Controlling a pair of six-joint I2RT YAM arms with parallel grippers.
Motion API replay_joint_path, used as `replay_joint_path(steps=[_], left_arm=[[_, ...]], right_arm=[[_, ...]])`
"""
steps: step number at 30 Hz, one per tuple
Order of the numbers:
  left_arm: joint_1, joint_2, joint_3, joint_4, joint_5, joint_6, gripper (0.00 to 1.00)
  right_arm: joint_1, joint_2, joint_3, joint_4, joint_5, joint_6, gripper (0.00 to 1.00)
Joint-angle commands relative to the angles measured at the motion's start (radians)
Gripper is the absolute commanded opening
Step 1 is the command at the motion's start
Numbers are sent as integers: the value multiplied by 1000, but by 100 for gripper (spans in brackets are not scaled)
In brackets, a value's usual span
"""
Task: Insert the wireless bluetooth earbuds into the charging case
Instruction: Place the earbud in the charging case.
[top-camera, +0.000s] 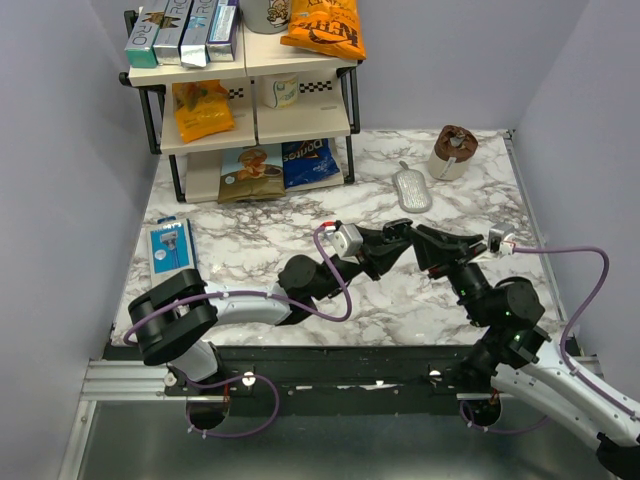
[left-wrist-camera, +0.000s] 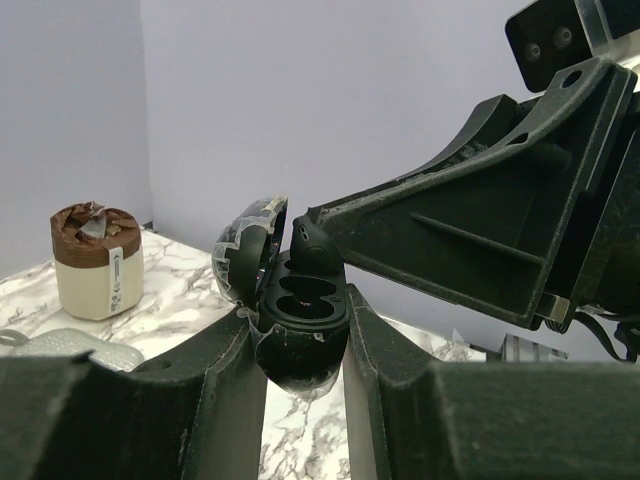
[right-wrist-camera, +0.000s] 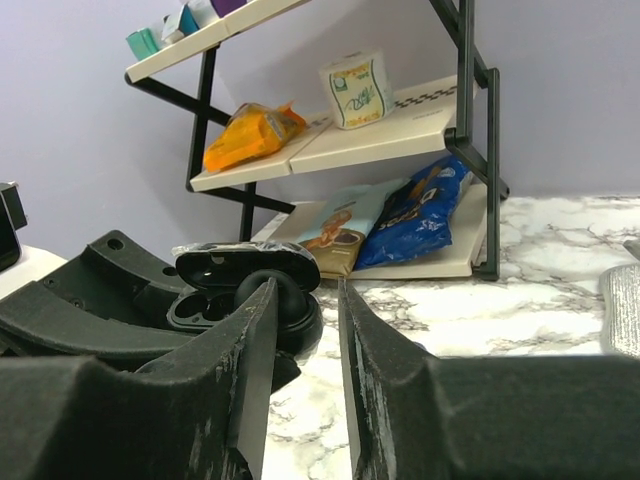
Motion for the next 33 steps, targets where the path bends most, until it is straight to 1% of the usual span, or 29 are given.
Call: replay_joint_path(steps=[1, 12, 27, 31, 33], left_arm=[[0, -15, 30, 267, -1, 6, 0], [0, -13, 13, 274, -1, -1, 0], [-2, -16, 2, 276, 8, -8, 0], [0, -33, -15, 256, 6, -2, 0], [1, -57, -30, 238, 6, 1, 0]], right_arm=[[8, -22, 24, -63, 3, -9, 41], [6, -33, 53, -80, 42, -21, 46], [6, -10, 65, -64, 43, -26, 46], [6, -33, 88, -96, 107, -35, 47], [6, -34, 108, -121, 109, -53, 47]])
